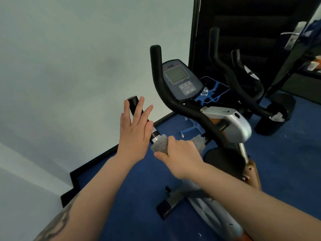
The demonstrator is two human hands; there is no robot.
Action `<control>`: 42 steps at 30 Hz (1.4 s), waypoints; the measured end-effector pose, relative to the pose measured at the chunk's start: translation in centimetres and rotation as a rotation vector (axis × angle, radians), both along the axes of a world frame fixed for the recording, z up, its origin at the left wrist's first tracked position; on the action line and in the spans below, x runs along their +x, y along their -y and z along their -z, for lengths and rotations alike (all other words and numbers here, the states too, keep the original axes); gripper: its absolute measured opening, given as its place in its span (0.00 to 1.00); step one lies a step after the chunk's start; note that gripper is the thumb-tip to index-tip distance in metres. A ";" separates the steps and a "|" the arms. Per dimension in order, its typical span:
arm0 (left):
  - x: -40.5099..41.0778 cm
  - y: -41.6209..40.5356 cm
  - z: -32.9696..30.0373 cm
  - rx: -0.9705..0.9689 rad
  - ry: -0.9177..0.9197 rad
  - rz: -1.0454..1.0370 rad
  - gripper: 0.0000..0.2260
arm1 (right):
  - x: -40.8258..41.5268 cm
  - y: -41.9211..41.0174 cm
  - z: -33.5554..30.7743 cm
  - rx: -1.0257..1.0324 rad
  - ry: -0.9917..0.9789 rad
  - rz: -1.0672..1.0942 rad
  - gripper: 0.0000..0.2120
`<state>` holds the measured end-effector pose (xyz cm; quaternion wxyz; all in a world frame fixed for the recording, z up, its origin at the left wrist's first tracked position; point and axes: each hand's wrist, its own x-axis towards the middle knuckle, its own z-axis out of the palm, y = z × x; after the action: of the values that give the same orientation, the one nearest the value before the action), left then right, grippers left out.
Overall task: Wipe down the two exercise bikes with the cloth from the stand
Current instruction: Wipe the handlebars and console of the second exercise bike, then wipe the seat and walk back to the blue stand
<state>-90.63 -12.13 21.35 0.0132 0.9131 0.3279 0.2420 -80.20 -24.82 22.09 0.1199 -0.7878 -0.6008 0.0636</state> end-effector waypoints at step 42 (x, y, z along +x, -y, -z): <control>-0.1 42.4 1.5 -0.376 -0.235 1.184 0.13 | -17.7 53.7 0.7 0.105 -0.065 1.454 0.15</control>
<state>-90.78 -54.53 19.83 0.2689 0.9423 -0.1970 0.0299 -97.93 -78.52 21.39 0.1875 -0.9786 0.0762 -0.0377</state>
